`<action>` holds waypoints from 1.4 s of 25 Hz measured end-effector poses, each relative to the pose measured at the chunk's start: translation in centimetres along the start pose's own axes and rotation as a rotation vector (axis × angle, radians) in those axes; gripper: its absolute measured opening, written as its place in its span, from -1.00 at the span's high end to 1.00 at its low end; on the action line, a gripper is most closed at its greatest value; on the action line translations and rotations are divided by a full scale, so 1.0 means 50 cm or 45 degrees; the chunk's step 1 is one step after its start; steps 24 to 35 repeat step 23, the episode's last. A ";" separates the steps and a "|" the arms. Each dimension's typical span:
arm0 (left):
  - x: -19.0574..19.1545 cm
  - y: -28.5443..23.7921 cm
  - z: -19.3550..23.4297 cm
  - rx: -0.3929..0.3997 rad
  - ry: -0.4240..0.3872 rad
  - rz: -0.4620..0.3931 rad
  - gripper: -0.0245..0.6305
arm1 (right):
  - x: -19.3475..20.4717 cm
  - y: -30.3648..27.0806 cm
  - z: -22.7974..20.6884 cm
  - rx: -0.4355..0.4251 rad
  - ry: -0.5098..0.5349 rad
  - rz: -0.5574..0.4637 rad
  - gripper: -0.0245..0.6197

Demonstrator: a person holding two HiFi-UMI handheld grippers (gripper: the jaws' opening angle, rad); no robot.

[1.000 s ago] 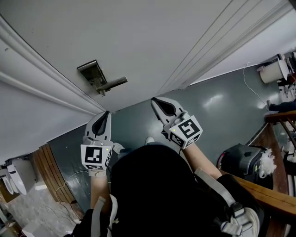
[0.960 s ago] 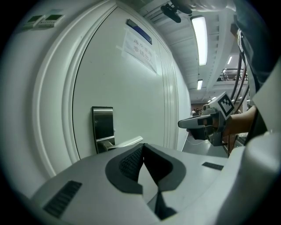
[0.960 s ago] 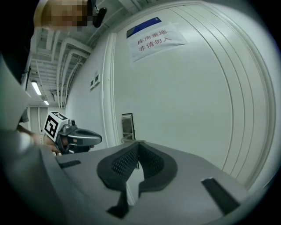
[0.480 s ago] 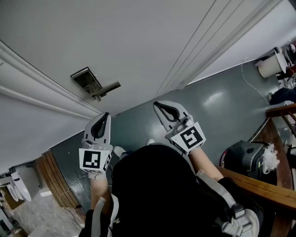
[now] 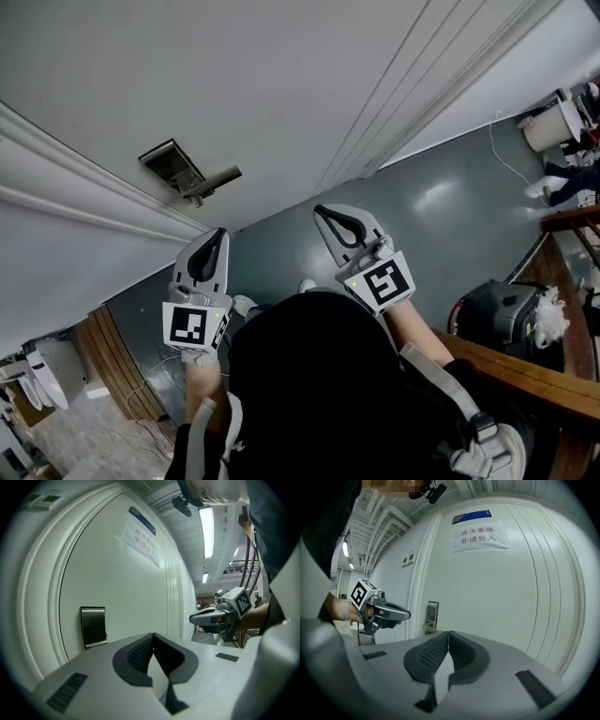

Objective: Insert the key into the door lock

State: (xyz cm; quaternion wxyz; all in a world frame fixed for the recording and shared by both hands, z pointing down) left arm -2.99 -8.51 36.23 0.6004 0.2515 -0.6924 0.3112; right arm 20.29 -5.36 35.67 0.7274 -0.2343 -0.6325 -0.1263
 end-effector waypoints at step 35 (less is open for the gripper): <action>0.013 -0.004 0.014 0.052 0.003 0.079 0.90 | 0.008 -0.029 0.007 0.049 -0.060 -0.007 0.88</action>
Point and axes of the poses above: the fingertips, and each gripper's own axes: y backward along the fingers, z to its left, x out of its underside, the point moved 7 cm from there along y, backward along the fingers, and after that the axes turned 3 degrees about -y, right-handed, at the moved point
